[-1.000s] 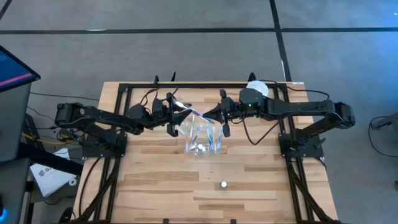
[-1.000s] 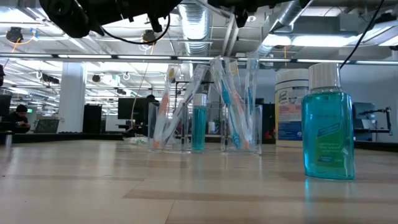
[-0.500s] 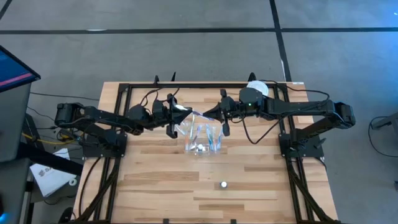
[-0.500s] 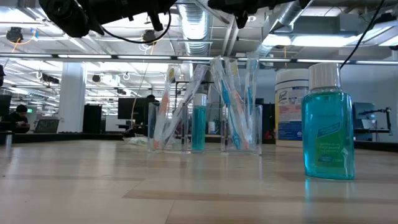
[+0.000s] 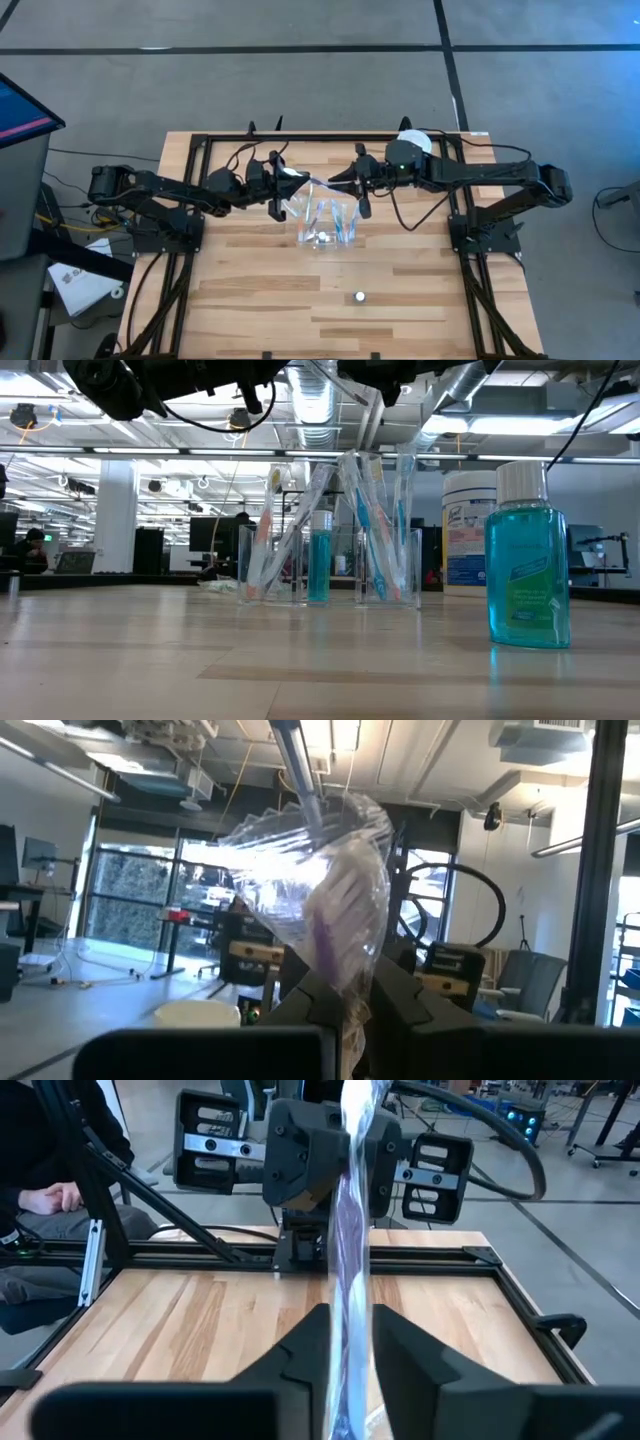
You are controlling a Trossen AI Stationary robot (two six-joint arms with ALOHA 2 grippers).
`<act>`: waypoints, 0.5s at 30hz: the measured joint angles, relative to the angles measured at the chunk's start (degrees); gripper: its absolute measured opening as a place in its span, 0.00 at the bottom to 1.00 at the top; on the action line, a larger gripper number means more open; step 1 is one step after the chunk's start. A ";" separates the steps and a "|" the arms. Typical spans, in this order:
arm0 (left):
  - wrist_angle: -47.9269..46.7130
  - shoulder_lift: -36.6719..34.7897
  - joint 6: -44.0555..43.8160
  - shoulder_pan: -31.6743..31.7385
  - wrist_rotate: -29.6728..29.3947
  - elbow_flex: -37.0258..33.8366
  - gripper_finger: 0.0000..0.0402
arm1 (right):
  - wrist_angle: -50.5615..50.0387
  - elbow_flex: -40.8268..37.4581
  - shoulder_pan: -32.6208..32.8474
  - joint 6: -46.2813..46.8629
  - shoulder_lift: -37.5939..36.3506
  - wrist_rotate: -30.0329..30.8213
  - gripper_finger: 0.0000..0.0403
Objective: Pick & Place toothbrushing station
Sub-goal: Put the purple toothbrush into the transparent organizer
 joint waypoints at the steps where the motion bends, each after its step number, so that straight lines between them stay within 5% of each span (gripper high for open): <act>1: -0.49 0.00 -0.16 -0.04 0.02 0.00 0.02 | -0.03 0.00 0.01 0.00 0.00 -0.06 0.19; 15: -15.68 -5.83 -3.76 -1.59 1.25 0.02 0.02 | -7.40 0.00 0.01 -0.15 -3.63 -0.13 0.27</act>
